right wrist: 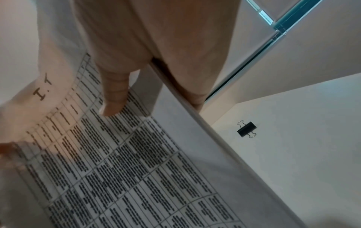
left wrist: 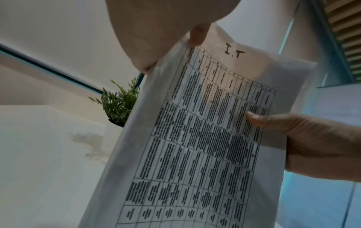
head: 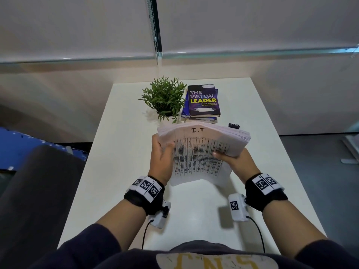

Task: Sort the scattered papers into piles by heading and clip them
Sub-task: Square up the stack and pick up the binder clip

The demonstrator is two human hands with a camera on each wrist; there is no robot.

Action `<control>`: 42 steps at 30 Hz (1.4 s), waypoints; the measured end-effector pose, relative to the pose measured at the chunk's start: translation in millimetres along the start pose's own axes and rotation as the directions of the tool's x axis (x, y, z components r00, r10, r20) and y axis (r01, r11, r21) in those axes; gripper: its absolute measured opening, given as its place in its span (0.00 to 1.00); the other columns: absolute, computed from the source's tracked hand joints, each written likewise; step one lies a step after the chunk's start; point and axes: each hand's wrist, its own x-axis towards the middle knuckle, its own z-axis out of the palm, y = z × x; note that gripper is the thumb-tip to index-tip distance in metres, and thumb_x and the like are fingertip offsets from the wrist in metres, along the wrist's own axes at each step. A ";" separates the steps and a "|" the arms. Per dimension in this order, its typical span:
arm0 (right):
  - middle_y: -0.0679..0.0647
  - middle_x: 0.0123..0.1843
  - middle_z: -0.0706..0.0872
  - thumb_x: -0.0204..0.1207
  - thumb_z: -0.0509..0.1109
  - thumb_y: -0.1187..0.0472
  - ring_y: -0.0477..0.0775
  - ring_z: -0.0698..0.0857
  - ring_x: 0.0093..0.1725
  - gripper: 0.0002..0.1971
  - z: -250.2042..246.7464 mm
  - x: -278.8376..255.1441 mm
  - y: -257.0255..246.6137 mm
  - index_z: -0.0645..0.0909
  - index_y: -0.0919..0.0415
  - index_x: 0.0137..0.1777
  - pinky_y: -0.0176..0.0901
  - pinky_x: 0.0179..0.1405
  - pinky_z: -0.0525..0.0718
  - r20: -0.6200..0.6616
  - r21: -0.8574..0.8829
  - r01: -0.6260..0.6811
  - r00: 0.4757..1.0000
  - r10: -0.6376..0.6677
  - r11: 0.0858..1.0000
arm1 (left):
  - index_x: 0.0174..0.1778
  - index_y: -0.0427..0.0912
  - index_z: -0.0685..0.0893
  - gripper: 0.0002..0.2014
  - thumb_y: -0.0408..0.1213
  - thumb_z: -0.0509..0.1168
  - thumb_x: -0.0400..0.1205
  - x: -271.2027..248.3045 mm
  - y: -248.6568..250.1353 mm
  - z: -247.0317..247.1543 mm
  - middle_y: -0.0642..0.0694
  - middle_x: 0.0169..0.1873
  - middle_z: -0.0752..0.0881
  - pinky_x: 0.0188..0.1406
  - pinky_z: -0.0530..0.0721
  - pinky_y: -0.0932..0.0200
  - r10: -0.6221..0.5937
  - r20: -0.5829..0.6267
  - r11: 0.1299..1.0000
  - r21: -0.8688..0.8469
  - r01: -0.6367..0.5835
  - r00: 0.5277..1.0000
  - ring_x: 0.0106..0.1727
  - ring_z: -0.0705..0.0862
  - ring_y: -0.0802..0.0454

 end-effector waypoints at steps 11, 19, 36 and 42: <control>0.51 0.58 0.91 0.63 0.83 0.55 0.52 0.87 0.62 0.23 -6.6 6.6 2.3 0.85 0.52 0.59 0.61 0.68 0.81 0.013 0.001 -0.030 0.999 0.030 1.000 | 0.57 0.49 0.69 0.08 0.42 0.48 0.85 0.4 -12.7 2.8 0.45 0.49 0.81 0.51 0.82 0.56 0.055 0.040 0.984 0.166 -0.061 0.998 0.47 0.81 0.63; 0.51 0.50 0.92 0.63 0.84 0.52 0.51 0.90 0.53 0.17 -22.3 27.3 -18.8 0.87 0.53 0.52 0.49 0.59 0.85 0.050 -0.105 -0.063 0.996 0.068 0.992 | 0.59 0.37 0.68 0.06 0.34 0.52 0.90 28.8 -0.1 3.4 0.55 0.45 0.78 0.38 0.76 0.76 0.086 0.067 0.928 0.357 -0.104 0.994 0.42 0.80 0.72; 0.54 0.44 0.86 0.75 0.76 0.57 0.54 0.84 0.36 0.16 -75.6 120.1 99.9 0.79 0.60 0.58 0.39 0.32 0.77 -0.081 -0.499 -0.414 0.897 0.435 0.761 | 0.66 0.45 0.76 0.13 0.34 0.54 0.88 34.0 -160.3 -4.1 0.35 0.56 0.85 0.64 0.80 0.38 -0.564 0.043 0.726 0.501 0.471 0.824 0.63 0.81 0.24; 0.65 0.70 0.77 0.77 0.71 0.65 0.65 0.79 0.68 0.24 -96.2 204.8 93.7 0.76 0.60 0.74 0.47 0.67 0.74 -0.222 -0.778 -0.197 0.975 0.032 0.597 | 0.72 0.45 0.74 0.16 0.37 0.55 0.88 29.3 -169.6 -8.6 0.35 0.67 0.82 0.71 0.76 0.35 -0.588 0.039 0.721 0.477 0.502 0.808 0.69 0.77 0.27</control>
